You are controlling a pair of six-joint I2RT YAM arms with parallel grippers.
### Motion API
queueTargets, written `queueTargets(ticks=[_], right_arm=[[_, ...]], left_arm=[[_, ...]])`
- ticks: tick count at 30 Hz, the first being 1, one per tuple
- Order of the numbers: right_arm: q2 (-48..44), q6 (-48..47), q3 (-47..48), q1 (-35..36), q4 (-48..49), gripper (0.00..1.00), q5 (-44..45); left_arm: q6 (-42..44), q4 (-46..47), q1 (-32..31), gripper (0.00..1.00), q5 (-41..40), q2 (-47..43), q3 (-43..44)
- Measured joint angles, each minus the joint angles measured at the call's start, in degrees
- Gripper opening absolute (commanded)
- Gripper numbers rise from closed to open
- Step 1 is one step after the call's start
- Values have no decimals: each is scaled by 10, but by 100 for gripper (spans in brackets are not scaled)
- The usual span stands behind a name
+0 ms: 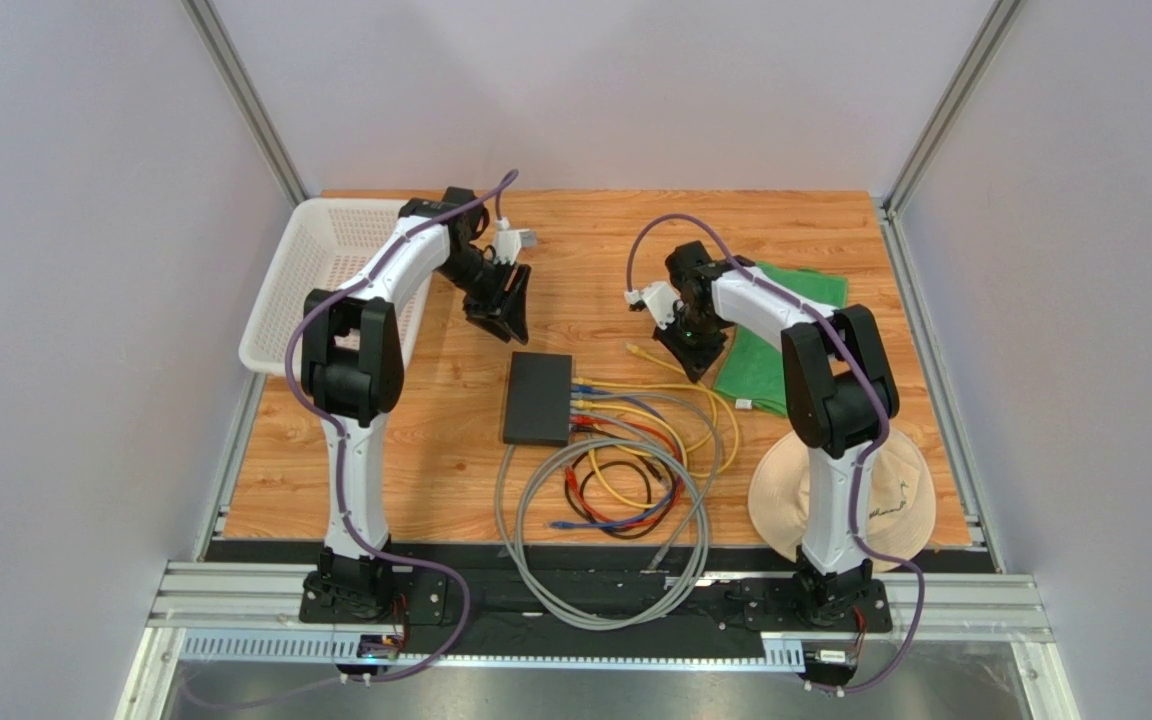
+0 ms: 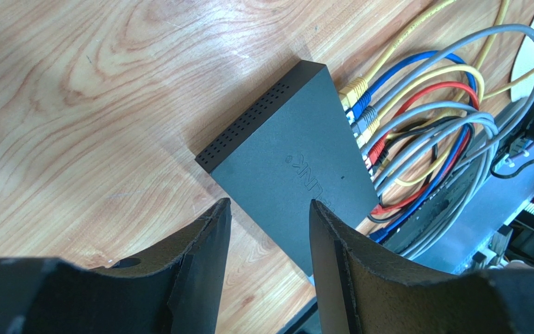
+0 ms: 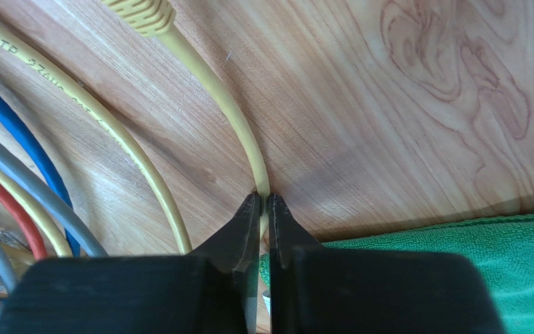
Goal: Pull the plug from the switch port
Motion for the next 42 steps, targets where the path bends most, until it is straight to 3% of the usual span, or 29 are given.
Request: queueTargets(ticks=[6, 14, 24, 26, 28, 30, 31, 36, 42], right_arm=[[-2, -25, 5, 2, 7, 0, 51], [5, -179, 57, -25, 54, 0, 169], [104, -289, 169, -31, 142, 2, 263], [129, -299, 189, -31, 157, 13, 283], [143, -306, 199, -30, 172, 35, 301], [154, -311, 210, -33, 185, 49, 320], [158, -309, 216, -35, 191, 72, 329], [157, -271, 226, -45, 190, 73, 330], [148, -166, 259, -41, 99, 73, 269]], left_arm=[[0, 0, 0, 54, 0, 0, 0], [0, 1, 0, 54, 1, 0, 1], [0, 0, 0, 56, 3, 0, 2], [0, -1, 0, 58, 1, 0, 2], [2, -5, 0, 60, -7, 0, 2], [3, -5, 0, 62, -16, -2, -3], [3, -5, 0, 62, -21, -5, -10], [1, -8, 0, 62, -34, -22, -73], [0, -11, 0, 55, -13, -18, -103]])
